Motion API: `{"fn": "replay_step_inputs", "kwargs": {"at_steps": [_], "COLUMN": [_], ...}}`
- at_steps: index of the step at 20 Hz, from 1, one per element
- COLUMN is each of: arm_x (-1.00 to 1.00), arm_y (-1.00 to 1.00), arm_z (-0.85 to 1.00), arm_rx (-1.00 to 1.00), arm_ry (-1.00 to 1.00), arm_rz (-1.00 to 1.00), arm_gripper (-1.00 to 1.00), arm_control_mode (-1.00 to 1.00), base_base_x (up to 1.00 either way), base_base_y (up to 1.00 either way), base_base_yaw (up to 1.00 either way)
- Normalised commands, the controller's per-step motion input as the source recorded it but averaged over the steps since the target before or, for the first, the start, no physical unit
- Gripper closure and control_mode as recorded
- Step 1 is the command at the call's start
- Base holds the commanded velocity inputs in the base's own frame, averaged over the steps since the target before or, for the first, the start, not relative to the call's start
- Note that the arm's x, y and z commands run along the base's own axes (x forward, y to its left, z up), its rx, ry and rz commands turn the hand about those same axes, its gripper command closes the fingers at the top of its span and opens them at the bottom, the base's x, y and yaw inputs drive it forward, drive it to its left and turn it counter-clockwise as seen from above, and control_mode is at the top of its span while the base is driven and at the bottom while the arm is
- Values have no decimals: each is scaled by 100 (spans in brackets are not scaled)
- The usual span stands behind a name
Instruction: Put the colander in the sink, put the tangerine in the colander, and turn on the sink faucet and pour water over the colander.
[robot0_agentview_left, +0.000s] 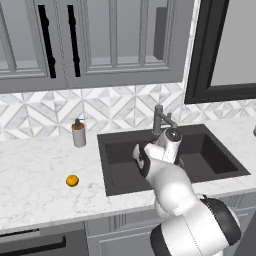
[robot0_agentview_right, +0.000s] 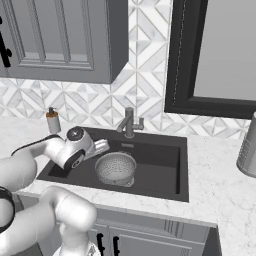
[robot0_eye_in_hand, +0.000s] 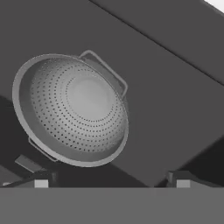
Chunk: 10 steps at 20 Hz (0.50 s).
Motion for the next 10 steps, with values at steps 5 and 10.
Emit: {"fn": "replay_step_inputs", "kwargs": {"at_steps": [5,10], "arm_x": [-34,-51], "arm_y": [33,70], "arm_z": [97,72], "arm_rx": [2,-1], "arm_ry": [3,18], "arm_rz": [3,23], "arm_gripper": [-100,-100], "arm_control_mode": [-100,-100], "base_base_x": [0,0], "base_base_y": [0,0], "base_base_yaw": [0,0]}}
